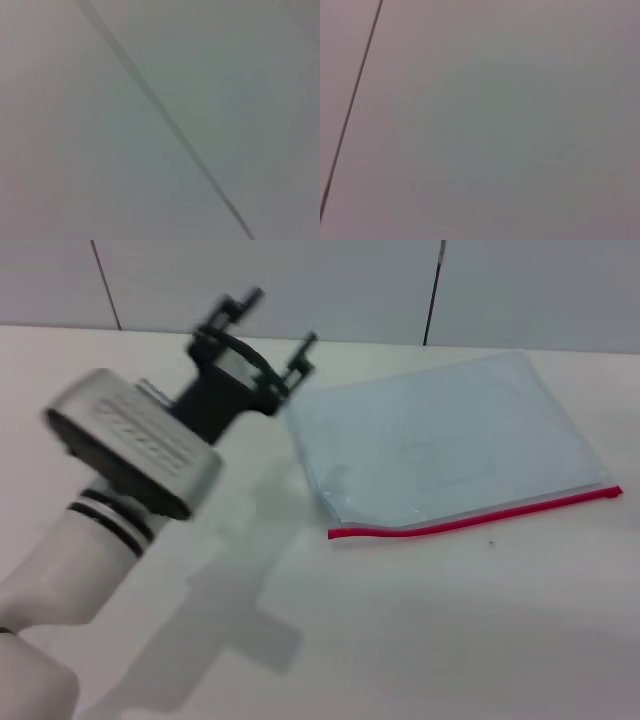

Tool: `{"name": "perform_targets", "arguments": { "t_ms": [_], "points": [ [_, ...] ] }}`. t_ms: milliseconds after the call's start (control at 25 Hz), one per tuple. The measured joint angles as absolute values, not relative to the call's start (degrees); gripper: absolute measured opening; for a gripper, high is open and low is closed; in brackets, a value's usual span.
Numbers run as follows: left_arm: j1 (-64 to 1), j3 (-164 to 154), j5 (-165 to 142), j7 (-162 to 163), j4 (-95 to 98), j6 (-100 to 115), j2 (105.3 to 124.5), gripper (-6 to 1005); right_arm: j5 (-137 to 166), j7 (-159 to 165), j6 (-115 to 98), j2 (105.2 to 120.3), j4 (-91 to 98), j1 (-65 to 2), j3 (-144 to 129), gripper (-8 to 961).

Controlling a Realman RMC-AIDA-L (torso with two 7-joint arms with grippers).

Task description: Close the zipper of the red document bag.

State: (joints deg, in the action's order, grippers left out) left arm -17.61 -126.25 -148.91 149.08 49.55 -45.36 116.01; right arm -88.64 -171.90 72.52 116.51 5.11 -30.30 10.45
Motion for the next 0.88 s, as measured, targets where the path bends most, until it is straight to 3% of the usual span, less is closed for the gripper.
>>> {"name": "perform_targets", "arguments": {
  "t_ms": [240, 320, 880],
  "points": [
    [-19.6, -124.9, -144.6, 167.6, 39.3, -61.6, 115.59, 642, -93.2, -171.8, 78.3, 116.54, -0.2, -28.8, 10.5, 842],
    [-20.2, -124.7, -143.4, 170.9, 37.0, -64.5, 115.31, 868, -93.5, -171.7, 79.7, 116.56, -1.3, -28.5, 10.5, 841],
    [-21.1, -125.1, -136.3, 171.5, 32.9, -69.6, 116.28, 893, -93.9, -167.8, 81.5, 116.67, -5.3, -27.7, 10.6, 835]
  ]
}}
